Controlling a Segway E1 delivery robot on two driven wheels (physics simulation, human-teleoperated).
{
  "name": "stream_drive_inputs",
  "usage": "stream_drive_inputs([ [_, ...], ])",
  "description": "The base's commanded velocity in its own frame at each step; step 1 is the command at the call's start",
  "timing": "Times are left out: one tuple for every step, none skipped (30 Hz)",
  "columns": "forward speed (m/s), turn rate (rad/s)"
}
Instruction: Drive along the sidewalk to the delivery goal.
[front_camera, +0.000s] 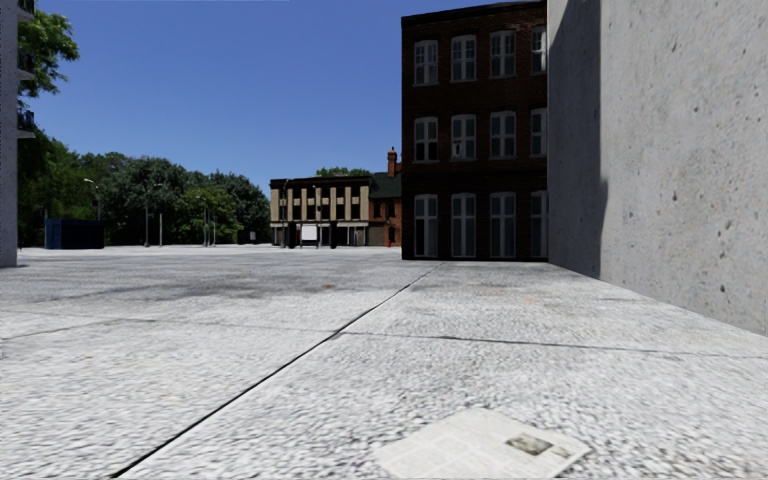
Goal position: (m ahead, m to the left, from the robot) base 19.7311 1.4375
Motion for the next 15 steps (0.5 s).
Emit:
stream_drive_inputs([
  [2.0, 0.0],
  [2.0, 0.0],
  [2.0, 0.0],
  [2.0, 0.0],
  [2.0, 0.0],
  [2.0, 0.0],
  [2.0, 0.0],
  [2.0, 0.0],
  [2.0, 0.0],
  [2.0, 0.0],
  [2.0, 0.0],
  [2.0, 0.0],
  [2.0, 0.0],
  [2.0, 0.0],
  [2.0, 0.0],
])
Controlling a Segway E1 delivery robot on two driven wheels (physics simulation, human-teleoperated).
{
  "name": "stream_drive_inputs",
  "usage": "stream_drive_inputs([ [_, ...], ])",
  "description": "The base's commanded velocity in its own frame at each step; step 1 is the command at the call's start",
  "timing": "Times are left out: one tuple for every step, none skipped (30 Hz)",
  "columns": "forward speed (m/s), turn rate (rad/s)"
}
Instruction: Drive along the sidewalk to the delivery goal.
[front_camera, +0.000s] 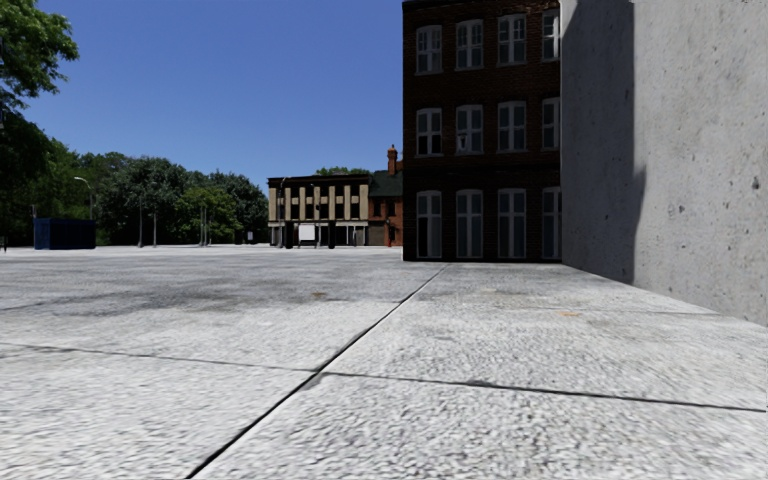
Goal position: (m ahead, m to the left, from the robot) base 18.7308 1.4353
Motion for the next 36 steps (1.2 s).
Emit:
stream_drive_inputs([
  [2.0, 0.0],
  [2.0, 0.0],
  [2.0, 0.0],
  [2.0, 0.0],
  [2.0, 0.0],
  [2.0, 0.0],
  [2.0, 0.0],
  [2.0, 0.0],
  [2.0, 0.0],
  [2.0, 0.0],
  [2.0, 0.0],
  [2.0, 0.0],
  [2.0, 0.0],
  [2.0, 0.0],
  [2.0, 0.0],
  [2.0, 0.0],
  [2.0, 0.0],
  [2.0, 0.0],
  [2.0, 0.0],
  [2.0, 0.0],
  [2.0, 0.0],
  [2.0, 0.0],
  [2.0, 0.0],
  [2.0, 0.0],
  [2.0, 0.0],
  [2.0, 0.0],
  [2.0, 0.0],
  [2.0, 0.0],
  [2.0, 0.0],
  [2.0, 0.0],
  [2.0, 0.0],
  [2.0, 0.0],
  [2.0, 0.0],
  [2.0, 0.0],
  [2.0, 0.0],
  [2.0, 0.0],
])
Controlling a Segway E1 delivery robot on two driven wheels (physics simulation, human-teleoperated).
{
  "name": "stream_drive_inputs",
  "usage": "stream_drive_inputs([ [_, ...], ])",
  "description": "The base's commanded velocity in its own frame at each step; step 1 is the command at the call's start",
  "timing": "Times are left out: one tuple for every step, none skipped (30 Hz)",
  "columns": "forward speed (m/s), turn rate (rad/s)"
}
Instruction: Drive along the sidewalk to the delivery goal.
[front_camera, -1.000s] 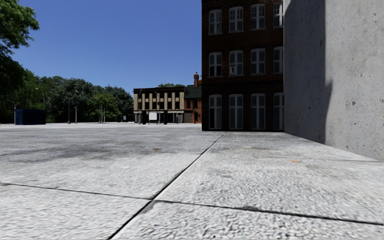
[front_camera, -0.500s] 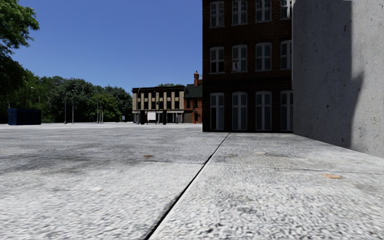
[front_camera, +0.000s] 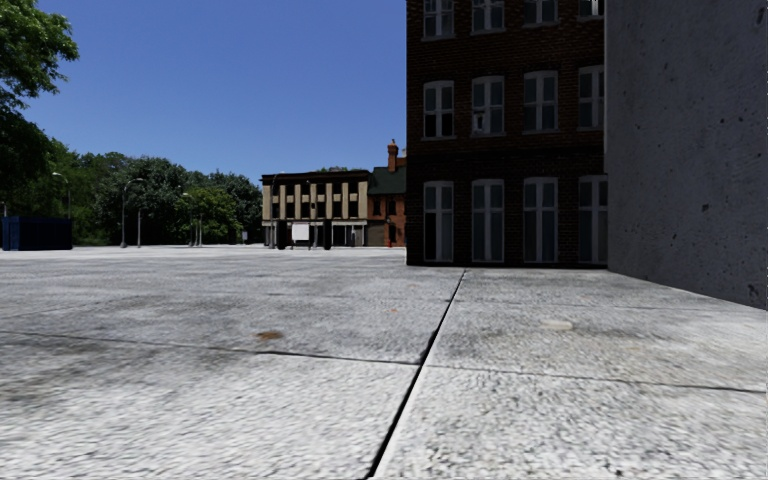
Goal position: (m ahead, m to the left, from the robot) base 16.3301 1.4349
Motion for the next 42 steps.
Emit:
stream_drive_inputs([
  [2.0, 0.0],
  [2.0, 0.0],
  [2.0, 0.0],
  [2.0, 0.0],
  [2.0, 0.0],
  [2.0, 0.0],
  [2.0, 0.0],
  [2.0, 0.0],
  [2.0, 0.0],
  [2.0, 0.0],
  [2.0, 0.0],
  [2.0, 0.0],
  [2.0, 0.0],
  [2.0, 0.0],
  [2.0, 0.0],
  [2.0, 0.0],
  [2.0, 0.0],
  [2.0, 0.0],
  [2.0, 0.0],
  [2.0, 0.0],
  [2.0, 0.0],
  [2.0, 0.0],
  [2.0, 0.0],
  [2.0, 0.0],
  [2.0, 0.0],
  [2.0, 0.0],
  [2.0, 0.0],
  [2.0, 0.0],
  [2.0, 0.0],
  [2.0, 0.0],
  [2.0, 0.0],
  [2.0, 0.0],
  [2.0, 0.0],
  [2.0, 0.0],
  [2.0, 0.0],
  [2.0, 0.0],
  [2.0, 0.0],
  [2.0, 0.0],
  [2.0, 0.0],
  [2.0, 0.0],
  [2.0, 0.0],
  [2.0, 0.0],
])
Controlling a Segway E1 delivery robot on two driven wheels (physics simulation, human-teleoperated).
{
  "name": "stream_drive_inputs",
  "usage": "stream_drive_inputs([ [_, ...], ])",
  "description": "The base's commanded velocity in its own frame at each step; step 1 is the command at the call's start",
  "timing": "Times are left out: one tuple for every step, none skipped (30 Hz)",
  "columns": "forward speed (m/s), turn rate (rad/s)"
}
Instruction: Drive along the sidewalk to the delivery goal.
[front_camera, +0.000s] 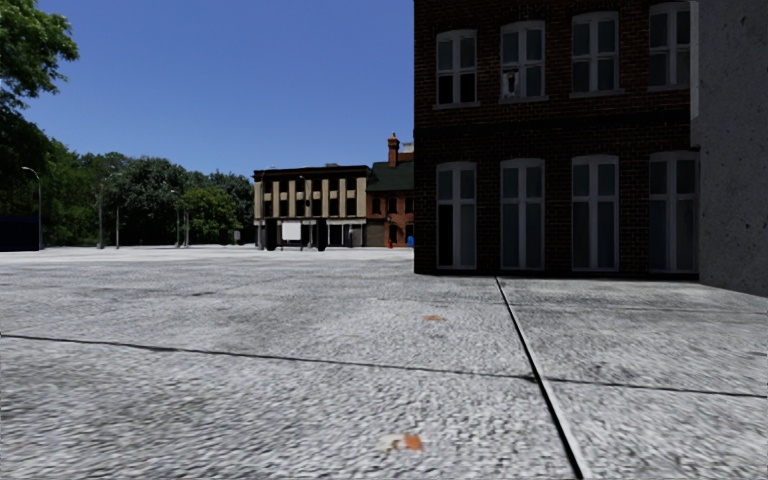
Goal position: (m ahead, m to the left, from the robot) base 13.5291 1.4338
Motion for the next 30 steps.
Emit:
stream_drive_inputs([
  [2.0, 0.0],
  [2.0, 0.0],
  [2.0, 0.0],
  [2.0, 0.0],
  [2.0, 0.0],
  [2.0, 0.0],
  [2.0, 0.0],
  [2.0, 0.0],
  [2.0, 0.0],
  [2.0, 0.0],
  [2.0, 0.0],
  [2.0, 0.0],
  [2.0, 0.0],
  [2.0, 0.0],
  [2.0, 0.0],
  [2.0, 0.0],
  [2.0, 0.0],
  [2.0, 0.0],
  [2.0, 0.0],
  [2.0, 0.0],
  [2.0, 0.0],
  [2.0, 0.0],
  [2.0, 0.0],
  [2.0, 0.0],
  [2.0, 0.0],
  [2.0, 0.0],
  [2.0, 0.0],
  [2.0, 0.0],
  [2.0, 0.0],
  [2.0, 0.0],
])
